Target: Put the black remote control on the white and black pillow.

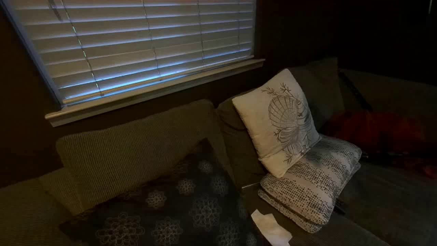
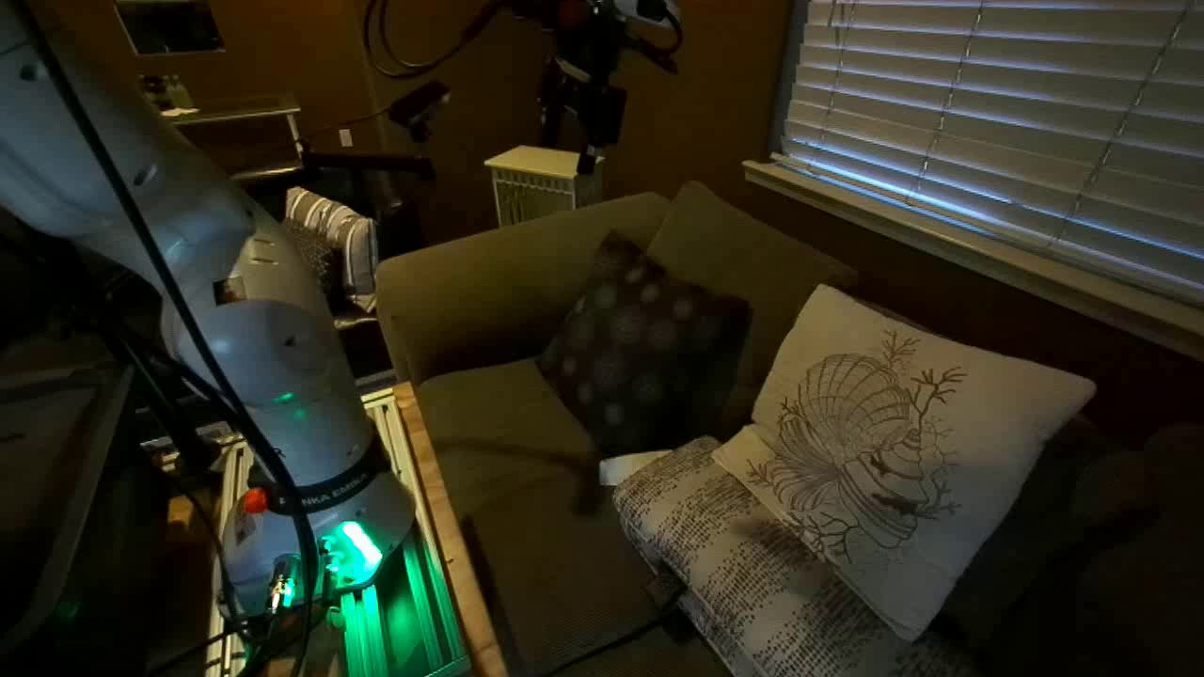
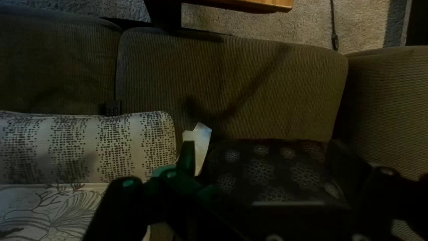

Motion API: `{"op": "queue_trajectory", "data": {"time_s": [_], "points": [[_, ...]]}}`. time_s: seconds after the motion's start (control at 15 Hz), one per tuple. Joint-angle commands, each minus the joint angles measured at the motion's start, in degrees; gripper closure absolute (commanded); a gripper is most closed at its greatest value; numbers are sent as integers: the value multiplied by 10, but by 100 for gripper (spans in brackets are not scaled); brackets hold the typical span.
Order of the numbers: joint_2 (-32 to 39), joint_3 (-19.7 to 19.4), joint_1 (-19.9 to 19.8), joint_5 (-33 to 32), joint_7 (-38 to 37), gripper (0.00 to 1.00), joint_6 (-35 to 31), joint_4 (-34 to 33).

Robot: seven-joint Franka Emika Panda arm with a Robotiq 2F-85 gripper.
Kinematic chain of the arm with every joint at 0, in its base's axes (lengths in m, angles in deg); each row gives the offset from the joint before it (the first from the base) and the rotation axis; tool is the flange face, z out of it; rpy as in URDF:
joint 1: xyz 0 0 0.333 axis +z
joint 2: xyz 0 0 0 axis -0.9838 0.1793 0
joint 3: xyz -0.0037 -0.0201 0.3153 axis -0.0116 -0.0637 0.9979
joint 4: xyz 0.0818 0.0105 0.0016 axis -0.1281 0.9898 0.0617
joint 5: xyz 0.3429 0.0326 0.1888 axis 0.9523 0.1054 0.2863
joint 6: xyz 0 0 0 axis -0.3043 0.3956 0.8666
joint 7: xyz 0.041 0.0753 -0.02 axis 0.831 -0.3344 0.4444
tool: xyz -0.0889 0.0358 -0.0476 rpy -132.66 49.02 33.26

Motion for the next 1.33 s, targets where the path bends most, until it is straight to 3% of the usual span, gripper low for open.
{"op": "queue_trajectory", "data": {"time_s": [0.0, 0.87, 1.27], "points": [[0, 5, -6, 1, 2, 0, 2, -1], [0, 5, -6, 1, 2, 0, 2, -1], [-29, 9, -18, 5, -43, 0, -61, 113]]}}
